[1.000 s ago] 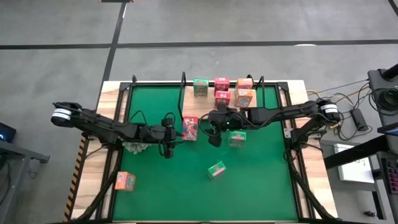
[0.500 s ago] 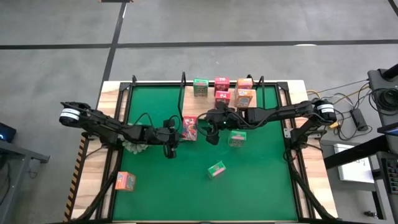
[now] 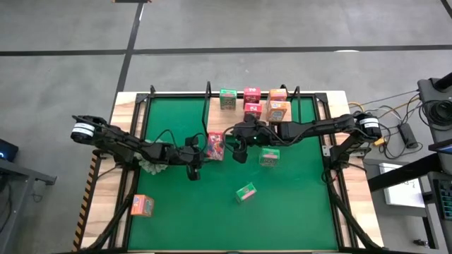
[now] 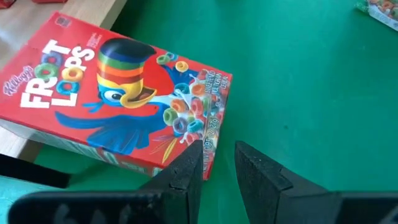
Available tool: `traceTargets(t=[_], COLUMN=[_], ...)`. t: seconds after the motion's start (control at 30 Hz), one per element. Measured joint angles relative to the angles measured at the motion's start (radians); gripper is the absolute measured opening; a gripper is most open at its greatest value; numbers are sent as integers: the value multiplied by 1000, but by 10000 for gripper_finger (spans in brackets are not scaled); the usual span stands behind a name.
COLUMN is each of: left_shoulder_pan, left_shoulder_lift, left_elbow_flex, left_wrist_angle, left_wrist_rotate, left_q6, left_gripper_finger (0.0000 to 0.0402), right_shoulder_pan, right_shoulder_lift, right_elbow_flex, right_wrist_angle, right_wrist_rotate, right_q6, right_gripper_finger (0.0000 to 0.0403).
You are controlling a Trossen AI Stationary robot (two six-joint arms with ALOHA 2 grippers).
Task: Stack cereal on shelf
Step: Put the red cereal box on the shelf aligned with the other red cereal boxes
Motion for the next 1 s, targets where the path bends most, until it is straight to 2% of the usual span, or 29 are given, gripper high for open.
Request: traceTargets(t=[0.6, 0.7, 1.0], left_shoulder_pan=[-10, -11, -14], left_shoulder_lift=[48, 48, 48], left_elbow_flex=[-6, -6, -6], left_wrist_angle=[14, 14, 77], left_wrist_rotate=[75, 77, 83], left_q6=[-26, -34, -42], left_gripper_finger=[76, 76, 76], right_shoulder_pan=[1, 2, 3], right_shoulder_lift=[-1, -1, 1], right_elbow_flex=[0, 0, 0], right_wrist_angle=[21, 45, 70], right_wrist_rotate=[-23, -74, -81], right_q6=[-5, 23, 128], right_gripper_finger=[219, 219, 219])
